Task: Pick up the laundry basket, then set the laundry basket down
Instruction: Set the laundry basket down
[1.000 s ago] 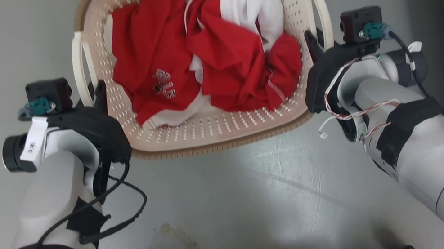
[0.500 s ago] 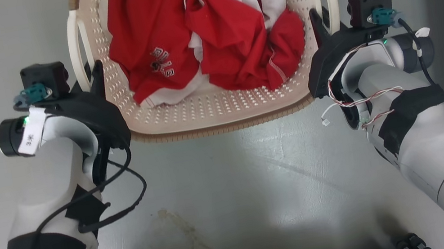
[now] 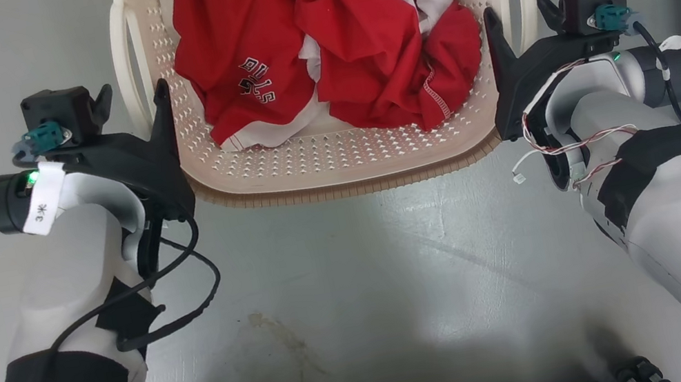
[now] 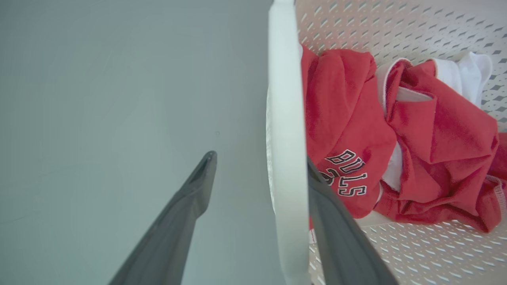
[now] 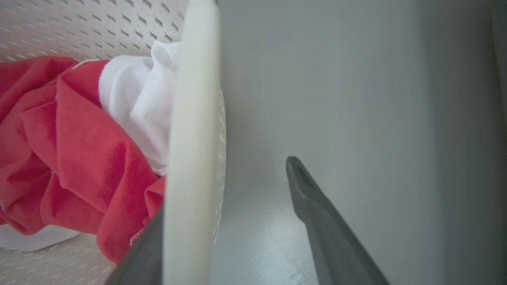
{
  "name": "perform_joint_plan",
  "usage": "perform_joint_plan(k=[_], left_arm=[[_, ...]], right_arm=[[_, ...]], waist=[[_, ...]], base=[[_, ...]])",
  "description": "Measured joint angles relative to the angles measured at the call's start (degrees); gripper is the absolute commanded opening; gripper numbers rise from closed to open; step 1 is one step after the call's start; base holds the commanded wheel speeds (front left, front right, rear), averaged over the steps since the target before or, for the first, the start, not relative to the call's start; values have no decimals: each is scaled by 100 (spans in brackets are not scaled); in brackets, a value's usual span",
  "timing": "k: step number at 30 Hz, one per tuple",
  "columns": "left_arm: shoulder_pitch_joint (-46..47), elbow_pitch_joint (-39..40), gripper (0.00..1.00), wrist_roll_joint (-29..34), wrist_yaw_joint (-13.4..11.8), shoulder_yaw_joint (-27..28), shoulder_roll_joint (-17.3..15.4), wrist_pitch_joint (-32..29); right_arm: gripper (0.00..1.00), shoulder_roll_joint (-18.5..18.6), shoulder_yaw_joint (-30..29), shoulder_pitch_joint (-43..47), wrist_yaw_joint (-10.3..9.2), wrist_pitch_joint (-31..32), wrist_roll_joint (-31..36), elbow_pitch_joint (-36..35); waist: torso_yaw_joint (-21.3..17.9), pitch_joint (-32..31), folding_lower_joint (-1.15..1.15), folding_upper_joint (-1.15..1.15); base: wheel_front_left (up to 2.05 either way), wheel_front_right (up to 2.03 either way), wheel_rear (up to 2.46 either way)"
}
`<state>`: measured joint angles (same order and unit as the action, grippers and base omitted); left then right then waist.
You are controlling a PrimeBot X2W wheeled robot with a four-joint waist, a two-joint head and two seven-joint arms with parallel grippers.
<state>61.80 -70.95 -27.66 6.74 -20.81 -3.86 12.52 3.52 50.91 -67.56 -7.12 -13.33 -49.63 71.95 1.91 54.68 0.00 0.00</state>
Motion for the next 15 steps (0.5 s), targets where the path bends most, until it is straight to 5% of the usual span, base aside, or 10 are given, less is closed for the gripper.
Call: perform_joint_plan(k=[15], left_arm=[[-8, -26, 100, -51, 8, 57, 78, 147]], right_arm=[[100, 9, -78, 11, 0, -94, 38, 23]], waist=[[100, -263, 0, 0]], base=[[0, 0, 0]])
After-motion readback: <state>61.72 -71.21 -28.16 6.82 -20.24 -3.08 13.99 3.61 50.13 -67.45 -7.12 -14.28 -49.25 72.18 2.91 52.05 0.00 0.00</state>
